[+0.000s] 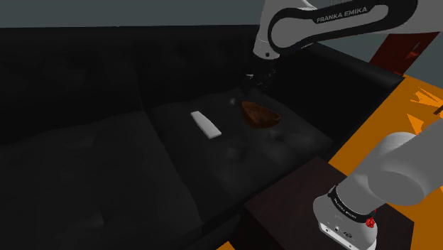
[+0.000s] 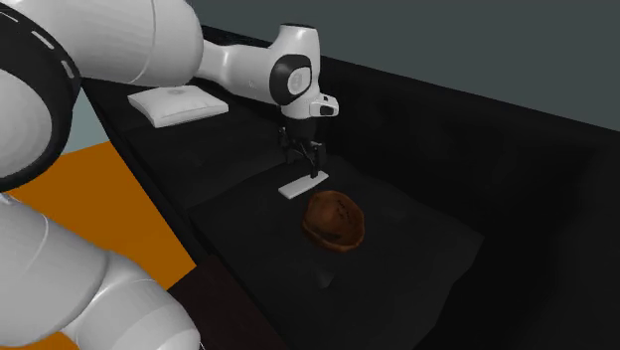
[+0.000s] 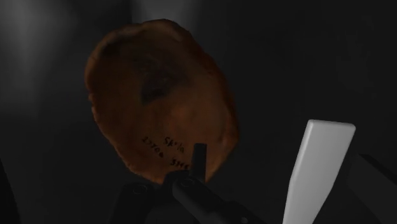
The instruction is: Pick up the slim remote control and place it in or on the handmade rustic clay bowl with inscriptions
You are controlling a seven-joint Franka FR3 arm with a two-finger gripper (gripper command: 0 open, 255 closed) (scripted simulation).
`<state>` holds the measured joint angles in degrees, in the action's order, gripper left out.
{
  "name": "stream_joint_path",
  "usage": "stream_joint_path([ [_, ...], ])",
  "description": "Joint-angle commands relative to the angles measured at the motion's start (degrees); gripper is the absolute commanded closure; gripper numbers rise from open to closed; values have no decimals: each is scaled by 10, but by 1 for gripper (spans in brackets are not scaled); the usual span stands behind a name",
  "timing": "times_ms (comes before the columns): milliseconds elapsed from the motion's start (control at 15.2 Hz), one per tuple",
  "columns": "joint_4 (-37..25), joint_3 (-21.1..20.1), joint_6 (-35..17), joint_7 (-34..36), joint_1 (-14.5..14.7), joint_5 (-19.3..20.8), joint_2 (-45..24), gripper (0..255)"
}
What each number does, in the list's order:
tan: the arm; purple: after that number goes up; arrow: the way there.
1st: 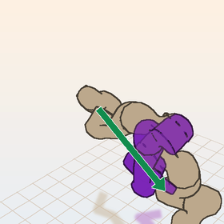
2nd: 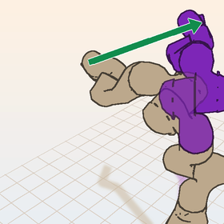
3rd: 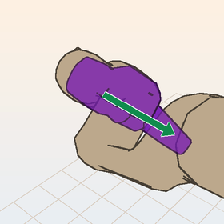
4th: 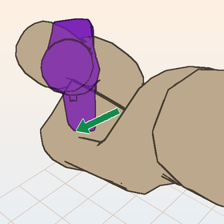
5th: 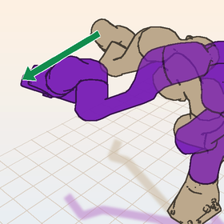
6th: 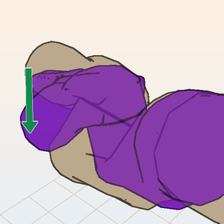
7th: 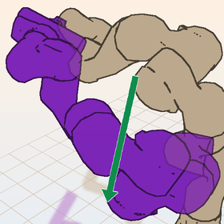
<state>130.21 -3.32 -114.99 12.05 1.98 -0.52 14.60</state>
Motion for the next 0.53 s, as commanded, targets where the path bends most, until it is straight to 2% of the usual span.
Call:
stream_joint_path([
  [0,-24,-9,-20,16,4,-1,-49,0],
  [462,-122,-27,-60,62,19,6,-204,0],
])
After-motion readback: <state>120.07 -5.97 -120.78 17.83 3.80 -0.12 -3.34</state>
